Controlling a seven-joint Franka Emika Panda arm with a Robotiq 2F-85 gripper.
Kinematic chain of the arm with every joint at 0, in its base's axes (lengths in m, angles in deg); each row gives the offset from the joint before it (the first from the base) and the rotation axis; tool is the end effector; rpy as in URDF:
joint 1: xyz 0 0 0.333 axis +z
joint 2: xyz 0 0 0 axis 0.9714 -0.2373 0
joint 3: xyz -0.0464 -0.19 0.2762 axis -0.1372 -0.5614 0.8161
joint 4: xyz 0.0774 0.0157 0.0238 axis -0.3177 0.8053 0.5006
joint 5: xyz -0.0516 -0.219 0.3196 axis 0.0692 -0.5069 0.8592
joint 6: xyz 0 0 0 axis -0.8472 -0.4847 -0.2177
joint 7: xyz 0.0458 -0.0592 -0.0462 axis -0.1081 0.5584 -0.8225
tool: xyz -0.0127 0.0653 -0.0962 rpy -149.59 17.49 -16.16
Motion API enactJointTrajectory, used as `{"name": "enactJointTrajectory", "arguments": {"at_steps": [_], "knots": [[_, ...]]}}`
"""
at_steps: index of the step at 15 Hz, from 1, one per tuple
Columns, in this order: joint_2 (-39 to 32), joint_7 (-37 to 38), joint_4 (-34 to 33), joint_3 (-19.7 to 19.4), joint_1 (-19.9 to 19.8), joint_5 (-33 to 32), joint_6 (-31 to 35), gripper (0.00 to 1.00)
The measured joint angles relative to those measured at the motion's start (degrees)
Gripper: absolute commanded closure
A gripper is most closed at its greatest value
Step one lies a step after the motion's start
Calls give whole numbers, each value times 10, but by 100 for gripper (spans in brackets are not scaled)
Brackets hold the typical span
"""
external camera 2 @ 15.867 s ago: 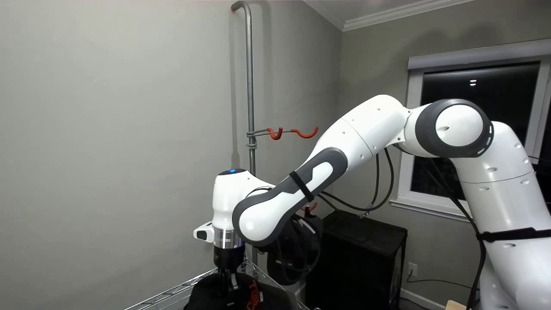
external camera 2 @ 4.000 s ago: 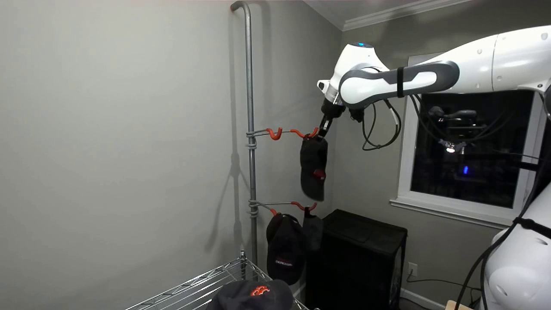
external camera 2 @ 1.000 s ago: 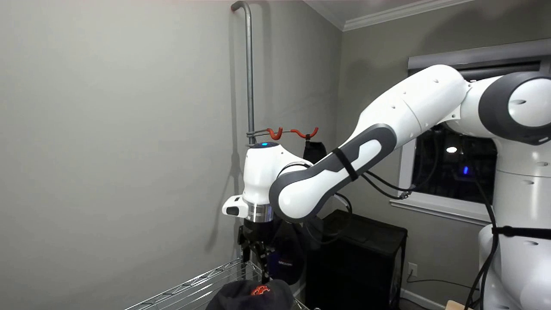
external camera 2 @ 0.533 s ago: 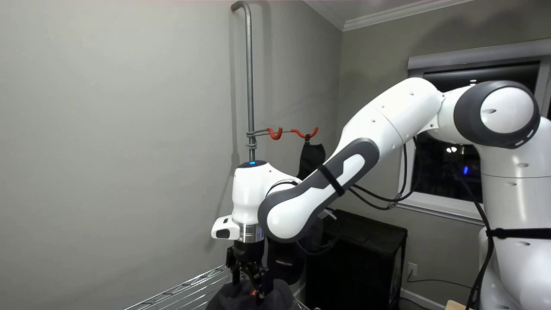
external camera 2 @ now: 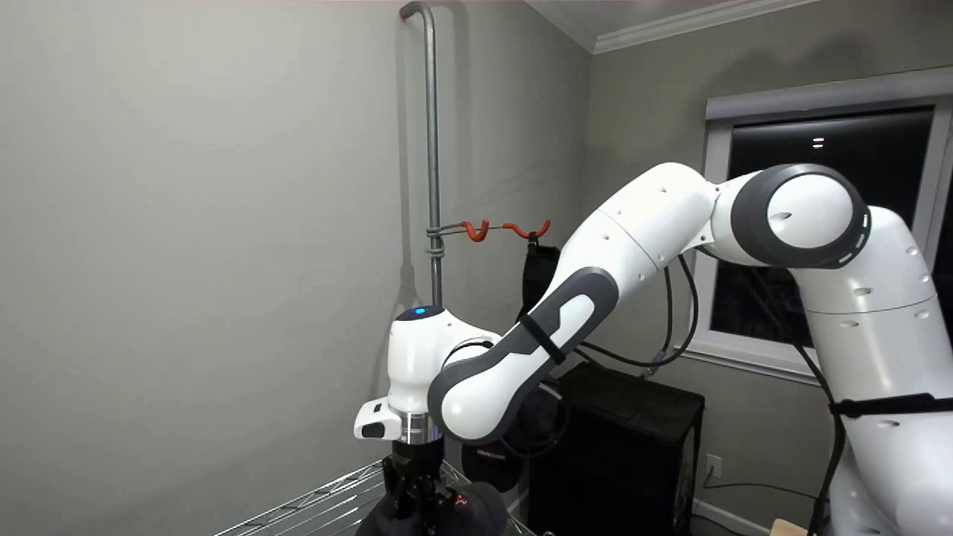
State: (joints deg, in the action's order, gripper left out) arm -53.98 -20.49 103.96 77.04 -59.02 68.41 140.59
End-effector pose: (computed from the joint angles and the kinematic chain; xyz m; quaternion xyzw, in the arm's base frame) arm 0.5053 0.3334 0.3076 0.6735 0.7389 0.0183 0.0077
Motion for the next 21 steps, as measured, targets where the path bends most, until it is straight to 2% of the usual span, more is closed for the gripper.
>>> {"name": "enactJointTrajectory", "arguments": {"at_steps": [3,5,14,17,21], "knots": [[-20,0,-15,0,-4,-4,0,90],[-26,0,-24,0,-7,-4,0,100],[3,26,-98,-24,-22,-16,12,99],[25,86,-127,-43,-23,-29,19,99],[39,210,-168,-61,-21,-81,19,99]]}}
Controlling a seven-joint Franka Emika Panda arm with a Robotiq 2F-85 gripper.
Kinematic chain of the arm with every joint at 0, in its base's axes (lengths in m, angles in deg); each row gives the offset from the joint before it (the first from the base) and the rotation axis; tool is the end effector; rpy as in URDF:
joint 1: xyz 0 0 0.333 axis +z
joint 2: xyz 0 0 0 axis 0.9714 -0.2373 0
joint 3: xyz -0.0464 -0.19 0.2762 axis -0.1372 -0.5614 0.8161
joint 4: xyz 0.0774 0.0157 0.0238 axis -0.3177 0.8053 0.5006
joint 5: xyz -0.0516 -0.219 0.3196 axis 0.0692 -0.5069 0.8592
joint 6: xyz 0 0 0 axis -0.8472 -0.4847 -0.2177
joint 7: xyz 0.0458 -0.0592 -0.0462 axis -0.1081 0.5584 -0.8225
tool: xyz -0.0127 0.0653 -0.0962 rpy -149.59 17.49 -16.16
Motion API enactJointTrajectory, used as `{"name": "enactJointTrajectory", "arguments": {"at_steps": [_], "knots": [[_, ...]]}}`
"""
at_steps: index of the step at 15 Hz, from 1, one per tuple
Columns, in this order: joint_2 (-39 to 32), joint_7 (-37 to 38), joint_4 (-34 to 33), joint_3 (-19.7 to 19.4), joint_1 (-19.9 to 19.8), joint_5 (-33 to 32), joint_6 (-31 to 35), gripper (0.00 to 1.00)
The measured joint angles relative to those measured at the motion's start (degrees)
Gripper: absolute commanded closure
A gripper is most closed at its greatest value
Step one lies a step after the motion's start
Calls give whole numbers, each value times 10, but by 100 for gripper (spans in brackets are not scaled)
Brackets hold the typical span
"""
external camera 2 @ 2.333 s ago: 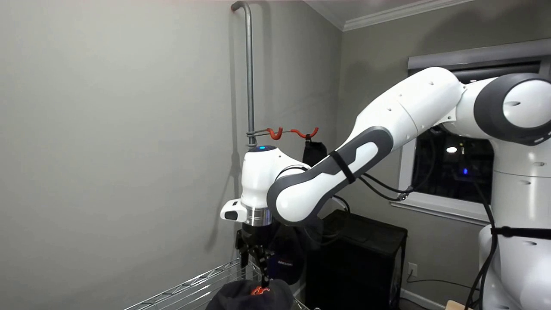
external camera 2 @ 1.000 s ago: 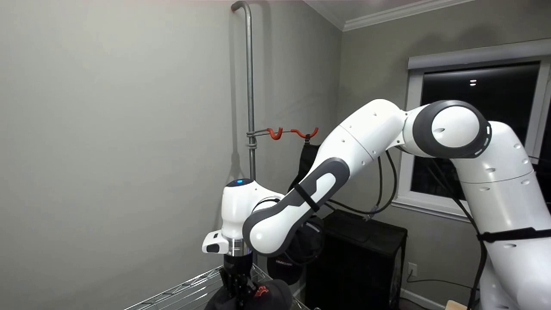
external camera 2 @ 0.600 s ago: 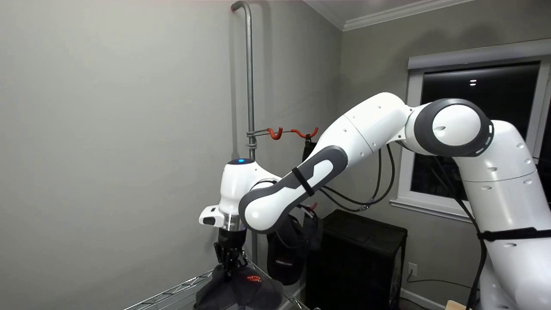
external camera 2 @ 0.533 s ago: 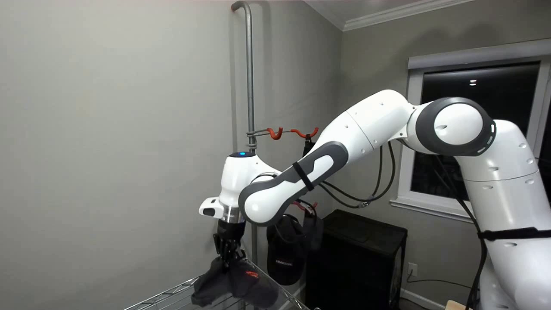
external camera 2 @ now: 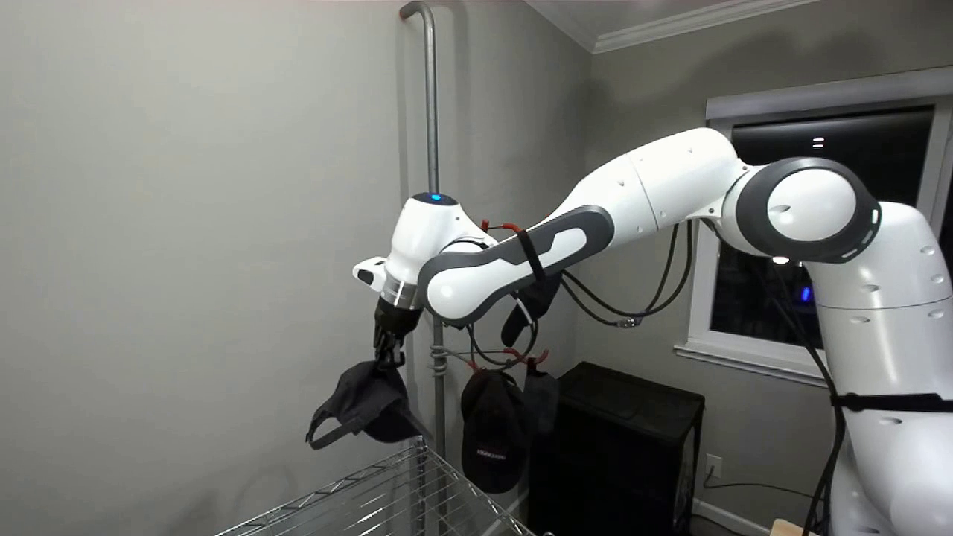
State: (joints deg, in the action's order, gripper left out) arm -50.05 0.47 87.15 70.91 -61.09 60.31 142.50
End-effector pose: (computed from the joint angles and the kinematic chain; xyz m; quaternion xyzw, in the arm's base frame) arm 0.6130 0.2831 0.4883 0.7968 0.5597 0.2004 0.1085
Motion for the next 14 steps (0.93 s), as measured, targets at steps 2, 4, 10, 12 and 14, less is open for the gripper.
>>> {"name": "enactJointTrajectory", "arguments": {"at_steps": [2,4,10,12,14], "knots": [[3,68,-25,-5,3,-42,0,99],[10,137,-49,-11,10,-91,0,99],[40,310,-82,-21,26,-180,-2,99],[53,315,-78,-20,25,-178,-2,99],[74,305,-61,-16,23,-171,-2,99]]}}
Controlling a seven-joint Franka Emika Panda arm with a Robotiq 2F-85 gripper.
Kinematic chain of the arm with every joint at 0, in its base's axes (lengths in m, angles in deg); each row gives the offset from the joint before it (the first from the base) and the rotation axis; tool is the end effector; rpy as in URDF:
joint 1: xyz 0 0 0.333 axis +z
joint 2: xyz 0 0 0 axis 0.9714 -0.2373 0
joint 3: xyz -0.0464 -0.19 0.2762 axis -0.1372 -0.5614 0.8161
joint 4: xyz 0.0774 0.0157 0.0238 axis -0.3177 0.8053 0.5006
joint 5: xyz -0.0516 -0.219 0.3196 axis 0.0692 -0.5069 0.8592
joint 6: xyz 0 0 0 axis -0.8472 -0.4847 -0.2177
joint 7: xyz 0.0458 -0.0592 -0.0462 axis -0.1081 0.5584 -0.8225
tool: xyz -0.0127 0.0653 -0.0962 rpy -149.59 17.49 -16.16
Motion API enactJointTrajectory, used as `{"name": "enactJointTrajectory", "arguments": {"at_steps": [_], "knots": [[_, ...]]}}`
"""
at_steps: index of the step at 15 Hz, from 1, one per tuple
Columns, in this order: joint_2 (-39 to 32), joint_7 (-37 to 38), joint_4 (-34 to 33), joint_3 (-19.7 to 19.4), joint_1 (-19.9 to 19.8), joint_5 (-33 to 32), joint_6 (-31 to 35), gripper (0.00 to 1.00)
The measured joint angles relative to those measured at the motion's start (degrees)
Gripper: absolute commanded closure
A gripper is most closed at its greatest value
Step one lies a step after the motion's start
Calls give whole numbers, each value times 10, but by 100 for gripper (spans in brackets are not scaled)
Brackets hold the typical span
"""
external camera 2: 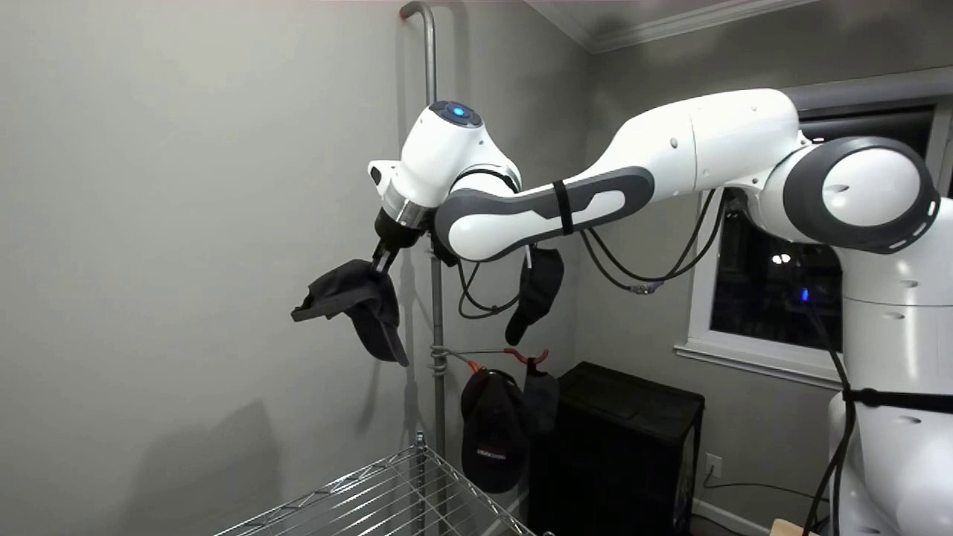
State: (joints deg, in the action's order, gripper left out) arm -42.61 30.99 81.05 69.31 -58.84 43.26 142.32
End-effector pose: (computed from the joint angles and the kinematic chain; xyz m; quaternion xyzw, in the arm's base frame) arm 0.5924 0.2826 0.6302 0.8391 0.3781 0.3482 0.1780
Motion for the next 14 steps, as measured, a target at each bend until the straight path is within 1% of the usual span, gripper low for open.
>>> {"name": "enactJointTrajectory", "arguments": {"at_steps": [2,3,7,9,11,14], "knots": [[35,-25,32,3,-4,19,0,99],[58,-47,51,4,-7,39,0,99],[169,-186,136,-2,-18,172,-1,99],[224,-258,170,-16,-15,239,-9,99],[272,-319,195,-36,-8,290,-28,99],[327,-377,218,-67,0,323,-62,99]]}}
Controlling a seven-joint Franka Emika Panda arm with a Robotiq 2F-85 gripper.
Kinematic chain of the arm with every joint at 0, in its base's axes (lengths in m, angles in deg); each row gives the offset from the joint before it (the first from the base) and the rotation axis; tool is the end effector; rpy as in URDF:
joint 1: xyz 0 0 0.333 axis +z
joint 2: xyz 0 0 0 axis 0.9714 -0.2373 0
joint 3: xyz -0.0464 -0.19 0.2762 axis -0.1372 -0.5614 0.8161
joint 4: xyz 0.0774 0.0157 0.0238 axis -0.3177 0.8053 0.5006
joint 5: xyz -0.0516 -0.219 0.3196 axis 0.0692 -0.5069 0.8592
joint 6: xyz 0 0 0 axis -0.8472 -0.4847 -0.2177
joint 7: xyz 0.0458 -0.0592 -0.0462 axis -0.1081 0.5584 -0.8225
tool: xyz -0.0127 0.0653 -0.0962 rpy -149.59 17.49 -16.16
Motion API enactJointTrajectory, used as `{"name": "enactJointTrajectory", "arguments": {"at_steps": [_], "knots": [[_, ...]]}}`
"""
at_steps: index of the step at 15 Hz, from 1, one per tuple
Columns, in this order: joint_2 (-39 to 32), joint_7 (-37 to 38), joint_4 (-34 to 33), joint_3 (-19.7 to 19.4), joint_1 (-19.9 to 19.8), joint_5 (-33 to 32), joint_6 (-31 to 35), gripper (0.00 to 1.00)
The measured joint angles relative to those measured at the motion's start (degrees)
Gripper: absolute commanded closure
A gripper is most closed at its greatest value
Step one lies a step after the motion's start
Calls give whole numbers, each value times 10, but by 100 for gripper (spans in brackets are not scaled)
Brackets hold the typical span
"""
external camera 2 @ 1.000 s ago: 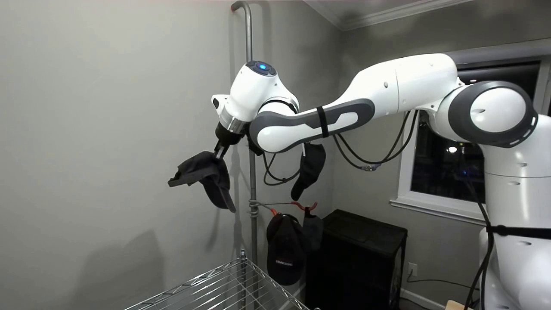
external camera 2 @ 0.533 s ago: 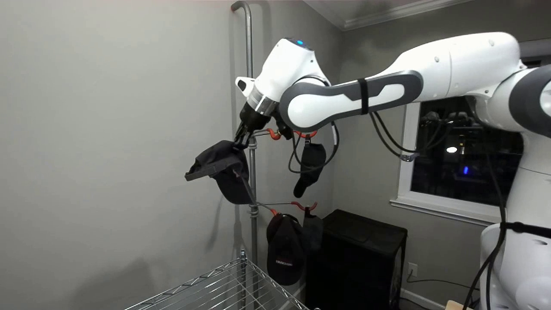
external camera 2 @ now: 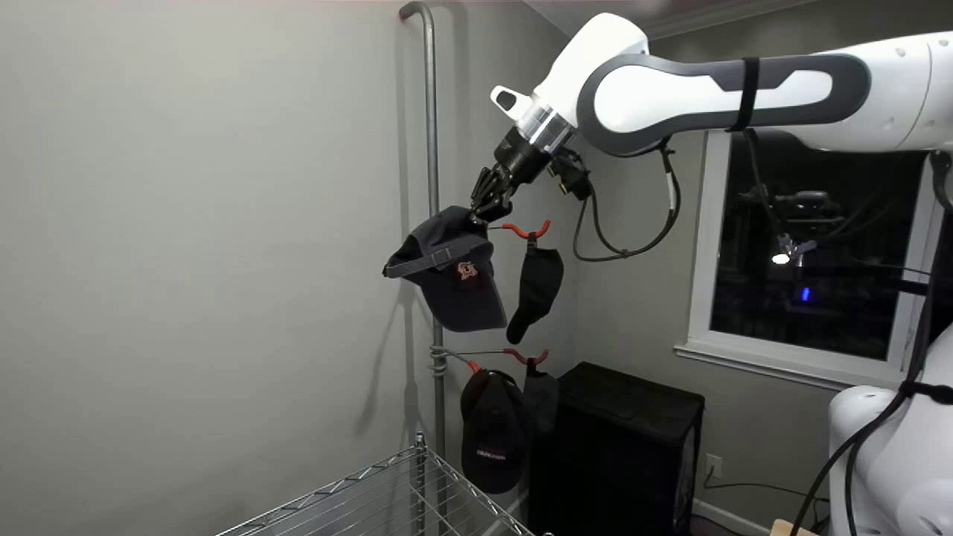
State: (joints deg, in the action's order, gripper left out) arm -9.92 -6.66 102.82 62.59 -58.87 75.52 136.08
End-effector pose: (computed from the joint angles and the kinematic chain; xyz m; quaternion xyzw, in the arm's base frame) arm 0.4261 0.1602 0.7284 0.7969 0.4868 0.3467 0.0880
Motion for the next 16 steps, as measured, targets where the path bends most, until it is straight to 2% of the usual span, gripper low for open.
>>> {"name": "enactJointTrajectory", "arguments": {"at_steps": [8,12,16], "knots": [[75,-83,21,-77,1,54,-62,99],[88,-83,19,-111,-9,73,-86,99],[88,-52,17,-118,-41,76,-86,99]]}}
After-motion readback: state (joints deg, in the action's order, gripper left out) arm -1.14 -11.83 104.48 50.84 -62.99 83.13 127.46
